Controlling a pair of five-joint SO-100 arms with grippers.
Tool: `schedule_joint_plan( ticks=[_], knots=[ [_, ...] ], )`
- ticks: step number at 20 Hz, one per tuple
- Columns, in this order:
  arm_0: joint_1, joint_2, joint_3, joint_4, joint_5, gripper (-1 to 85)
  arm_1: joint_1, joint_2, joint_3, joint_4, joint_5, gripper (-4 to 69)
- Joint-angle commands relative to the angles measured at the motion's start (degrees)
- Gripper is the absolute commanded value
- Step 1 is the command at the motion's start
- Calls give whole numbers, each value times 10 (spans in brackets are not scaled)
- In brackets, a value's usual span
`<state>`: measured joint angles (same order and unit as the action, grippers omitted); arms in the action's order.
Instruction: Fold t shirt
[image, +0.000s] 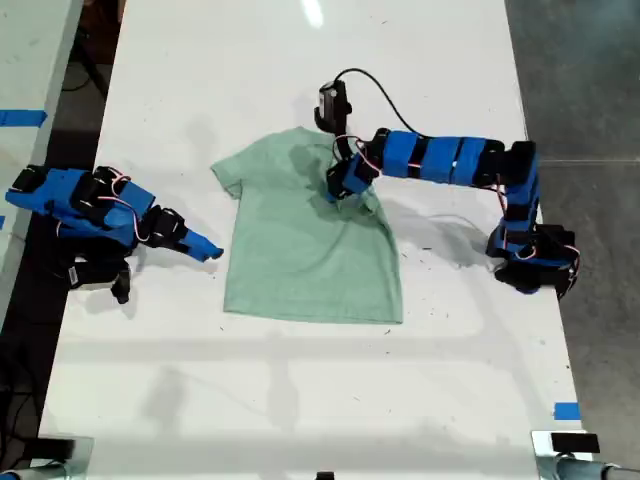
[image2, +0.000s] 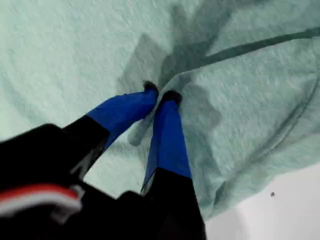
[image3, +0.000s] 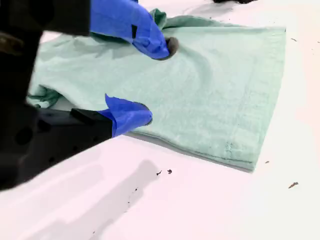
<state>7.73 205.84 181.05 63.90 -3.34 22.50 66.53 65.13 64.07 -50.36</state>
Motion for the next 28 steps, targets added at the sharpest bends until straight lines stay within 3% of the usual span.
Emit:
schedule_joint_plan(
  ticks=[1,7,10,12,13,17,22,25,28],
  knots=[
    [4,5,1,1,-9,174,-22,-22,-77,-1,4,150],
    [4,5,1,1,-9,174,22,132,-101,127,2,128],
    [4,5,1,1,-9,174,60,300,-36,201,23,14],
    [4,5,1,1,-9,174,64,421,34,236,43,13],
    [4,5,1,1,-9,174,66,492,107,238,54,13],
    [4,5,1,1,-9,174,56,863,527,150,122,13],
    [4,5,1,1,-9,174,-35,1303,868,163,193,13],
    [4,5,1,1,-9,174,-72,1342,958,159,198,13],
    [4,5,1,1,-9,174,-42,1343,1022,148,146,13]
  ],
)
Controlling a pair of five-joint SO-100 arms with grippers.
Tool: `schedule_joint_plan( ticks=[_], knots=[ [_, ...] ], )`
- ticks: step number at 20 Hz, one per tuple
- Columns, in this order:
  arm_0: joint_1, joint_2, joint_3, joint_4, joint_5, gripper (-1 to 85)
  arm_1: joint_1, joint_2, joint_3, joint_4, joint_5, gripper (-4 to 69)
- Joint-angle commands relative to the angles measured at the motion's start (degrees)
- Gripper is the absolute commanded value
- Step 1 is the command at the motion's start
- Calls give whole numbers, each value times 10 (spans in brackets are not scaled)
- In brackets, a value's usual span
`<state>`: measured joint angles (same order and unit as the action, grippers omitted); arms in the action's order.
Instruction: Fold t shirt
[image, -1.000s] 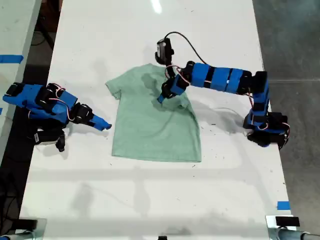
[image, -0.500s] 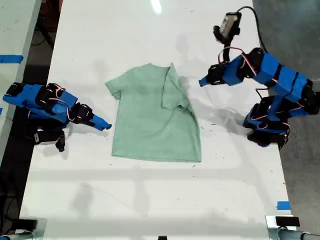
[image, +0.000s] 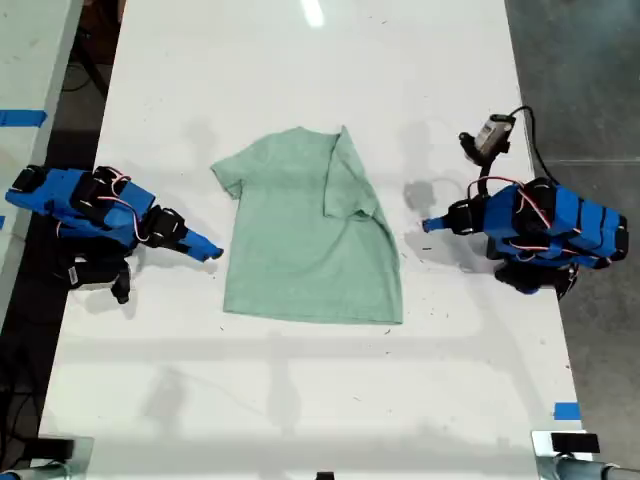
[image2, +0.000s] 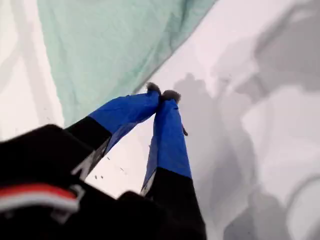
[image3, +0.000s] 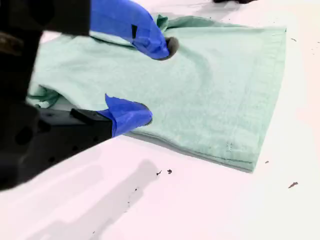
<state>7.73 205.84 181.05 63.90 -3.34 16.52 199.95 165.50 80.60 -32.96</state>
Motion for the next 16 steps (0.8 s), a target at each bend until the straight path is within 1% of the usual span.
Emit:
schedule_joint_plan(
  ticks=[1,3,5,9,13,16],
  knots=[
    [4,5,1,1,-9,174,32,9,42,-18,-40,13],
    [4,5,1,1,-9,174,57,9,97,-18,-57,13],
    [4,5,1,1,-9,174,54,9,83,-11,-82,13],
    [4,5,1,1,-9,174,85,9,107,-7,-19,46],
    [4,5,1,1,-9,174,75,9,108,-6,-15,76],
    [4,5,1,1,-9,174,74,9,108,-6,-47,70]
  ],
)
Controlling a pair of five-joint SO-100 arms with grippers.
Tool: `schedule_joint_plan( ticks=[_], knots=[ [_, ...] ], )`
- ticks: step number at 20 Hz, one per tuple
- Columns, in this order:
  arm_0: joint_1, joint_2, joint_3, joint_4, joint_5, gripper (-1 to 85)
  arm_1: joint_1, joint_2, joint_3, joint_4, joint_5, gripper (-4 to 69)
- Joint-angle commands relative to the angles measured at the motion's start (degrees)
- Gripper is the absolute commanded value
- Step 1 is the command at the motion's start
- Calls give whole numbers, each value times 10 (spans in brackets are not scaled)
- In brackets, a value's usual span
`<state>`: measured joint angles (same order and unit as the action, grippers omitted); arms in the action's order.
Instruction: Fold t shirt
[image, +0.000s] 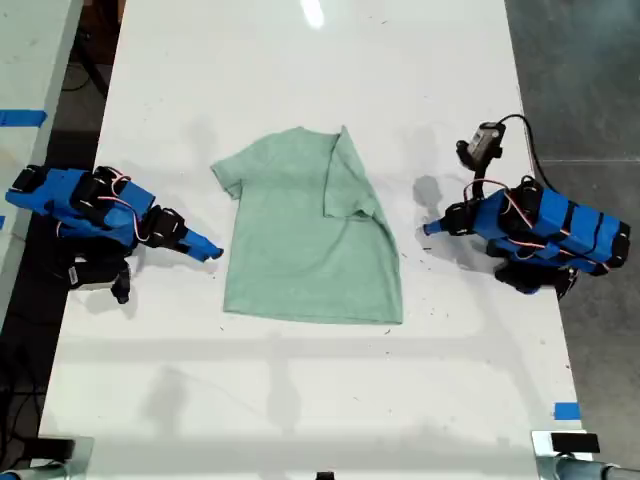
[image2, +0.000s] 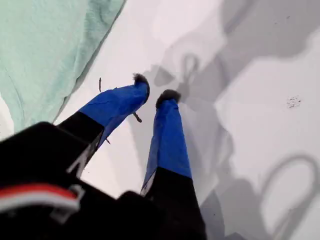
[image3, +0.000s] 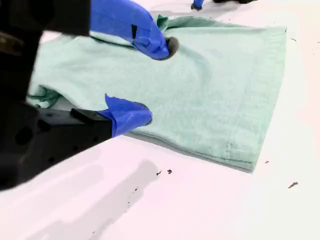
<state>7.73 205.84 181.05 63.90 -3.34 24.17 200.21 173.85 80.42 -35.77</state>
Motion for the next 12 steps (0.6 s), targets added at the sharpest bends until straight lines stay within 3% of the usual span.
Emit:
schedule_joint_plan(
  ticks=[1,4,12],
  knots=[
    [4,5,1,1,-9,174,-3,6,25,-4,-38,69],
    [4,5,1,1,-9,174,-4,6,25,-7,-97,66],
    [4,5,1,1,-9,174,1,6,26,-7,-104,58]
  ],
)
